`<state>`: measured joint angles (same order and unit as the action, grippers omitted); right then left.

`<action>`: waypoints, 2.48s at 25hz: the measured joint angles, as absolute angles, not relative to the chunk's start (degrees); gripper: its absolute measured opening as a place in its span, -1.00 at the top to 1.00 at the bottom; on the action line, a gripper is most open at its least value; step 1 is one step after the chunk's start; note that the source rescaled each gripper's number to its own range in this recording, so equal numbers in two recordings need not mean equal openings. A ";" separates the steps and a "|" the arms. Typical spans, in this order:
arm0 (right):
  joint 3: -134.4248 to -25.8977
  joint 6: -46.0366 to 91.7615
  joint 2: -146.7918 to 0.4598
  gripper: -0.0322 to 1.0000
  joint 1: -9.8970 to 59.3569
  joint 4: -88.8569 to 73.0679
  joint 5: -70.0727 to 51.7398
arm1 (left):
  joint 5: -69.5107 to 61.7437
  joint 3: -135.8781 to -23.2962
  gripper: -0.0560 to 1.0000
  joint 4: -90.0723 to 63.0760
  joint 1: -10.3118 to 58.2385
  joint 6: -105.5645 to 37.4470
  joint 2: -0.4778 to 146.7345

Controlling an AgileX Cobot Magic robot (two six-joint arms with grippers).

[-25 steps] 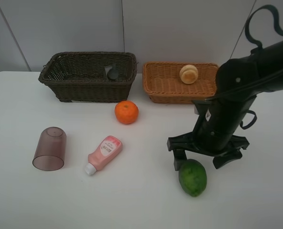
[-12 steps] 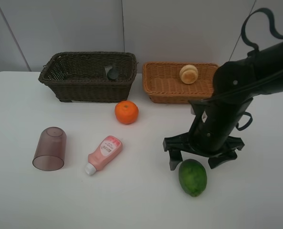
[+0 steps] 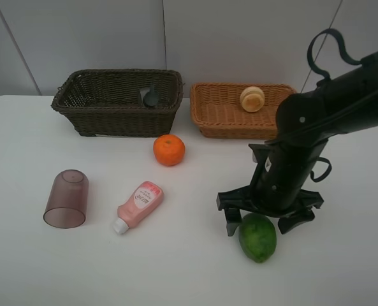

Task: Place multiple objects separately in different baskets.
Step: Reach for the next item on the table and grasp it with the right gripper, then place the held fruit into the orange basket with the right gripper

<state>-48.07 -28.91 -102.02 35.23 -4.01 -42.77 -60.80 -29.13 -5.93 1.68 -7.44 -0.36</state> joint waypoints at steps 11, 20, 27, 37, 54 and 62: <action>-48.07 -28.78 -103.51 -0.75 35.23 -4.20 -42.73 | -60.80 -29.13 -1.00 -5.93 1.68 -7.44 -0.36; -48.07 -28.74 -103.51 0.13 35.23 -4.23 -42.67 | -60.80 -29.13 -1.00 -5.93 1.68 -7.44 -0.36; -48.16 -28.74 -103.51 0.13 35.23 -4.23 -42.79 | -60.80 -29.13 -1.00 -5.89 1.68 -7.44 -0.36; -62.53 -25.88 -100.58 0.13 35.23 3.99 -56.19 | -60.80 -29.13 -1.00 -5.89 1.68 -7.44 -0.36; -94.54 -15.82 -111.19 0.13 27.71 7.91 -58.43 | -60.80 -29.13 -1.00 -5.89 1.68 -7.44 -0.36; -100.36 -15.82 -118.66 0.13 22.94 9.06 -45.39 | -60.80 -29.13 -1.00 -5.89 1.68 -7.44 -0.36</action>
